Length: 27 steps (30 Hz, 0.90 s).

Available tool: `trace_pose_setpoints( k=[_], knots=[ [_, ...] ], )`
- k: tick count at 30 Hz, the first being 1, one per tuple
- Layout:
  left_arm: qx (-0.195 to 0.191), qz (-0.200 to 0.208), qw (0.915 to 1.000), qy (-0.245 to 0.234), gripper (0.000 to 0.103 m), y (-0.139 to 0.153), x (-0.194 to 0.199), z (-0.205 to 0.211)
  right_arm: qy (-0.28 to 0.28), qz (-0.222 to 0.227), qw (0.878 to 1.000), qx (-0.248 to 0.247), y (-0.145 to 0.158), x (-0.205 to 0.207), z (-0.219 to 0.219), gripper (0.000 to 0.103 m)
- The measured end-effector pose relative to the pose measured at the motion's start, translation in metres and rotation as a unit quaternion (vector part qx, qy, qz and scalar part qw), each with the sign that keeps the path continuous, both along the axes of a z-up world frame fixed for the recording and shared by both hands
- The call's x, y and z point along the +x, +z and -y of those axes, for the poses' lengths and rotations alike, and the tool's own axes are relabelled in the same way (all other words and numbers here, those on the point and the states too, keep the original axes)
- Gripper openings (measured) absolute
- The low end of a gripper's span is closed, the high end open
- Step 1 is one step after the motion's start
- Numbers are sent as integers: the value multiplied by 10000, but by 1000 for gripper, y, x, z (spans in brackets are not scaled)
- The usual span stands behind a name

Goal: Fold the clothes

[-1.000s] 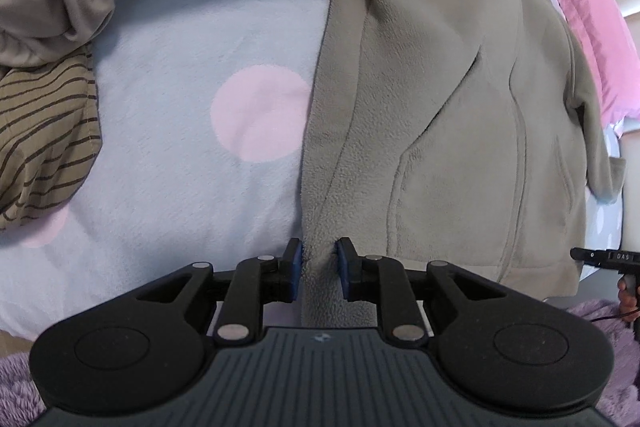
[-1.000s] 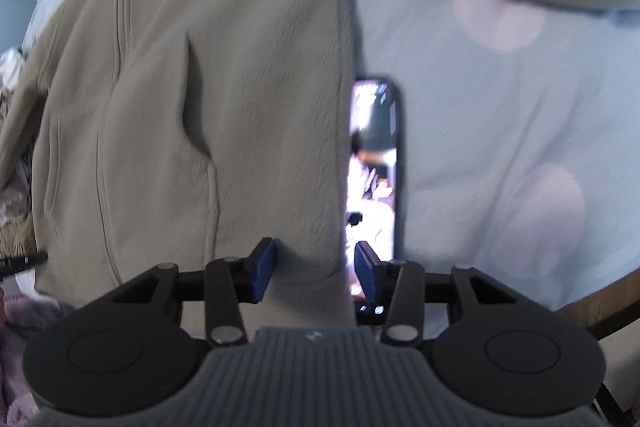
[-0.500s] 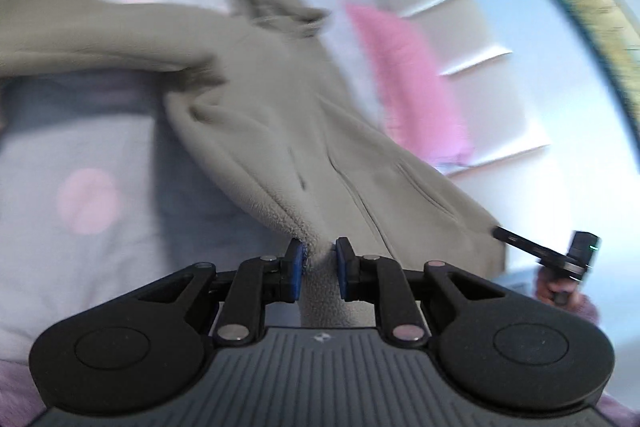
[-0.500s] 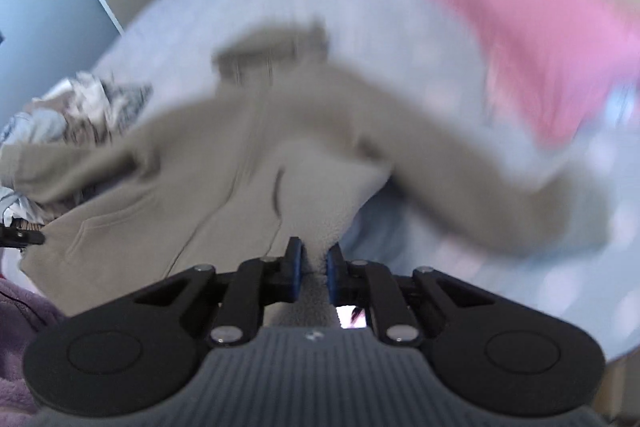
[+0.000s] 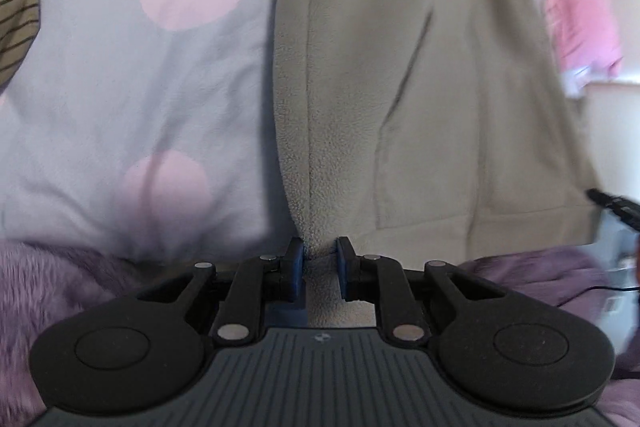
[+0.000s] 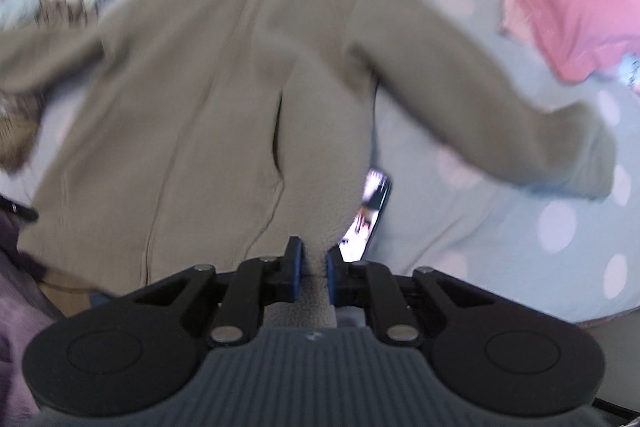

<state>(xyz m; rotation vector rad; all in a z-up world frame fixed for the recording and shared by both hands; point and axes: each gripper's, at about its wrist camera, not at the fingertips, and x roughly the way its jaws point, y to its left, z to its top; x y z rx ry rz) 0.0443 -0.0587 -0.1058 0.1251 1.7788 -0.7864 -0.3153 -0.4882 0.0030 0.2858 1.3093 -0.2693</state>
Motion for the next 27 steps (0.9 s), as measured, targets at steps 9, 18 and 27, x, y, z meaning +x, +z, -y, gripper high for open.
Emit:
trace_pose_setpoints(
  k=[9,18,27],
  knots=[
    [278,439,9970,-574,25,29,7,19,-309,-612,9973,-247,-45,4,12,36],
    [-715,2386,9685,-79,37,89,66,81,-713,612,9936,-621,-5,37,30,37],
    [-1271,2386,9444,1870,45,44,132,102,-1232,1226,9845,-232,-13,63,49,37]
  ],
)
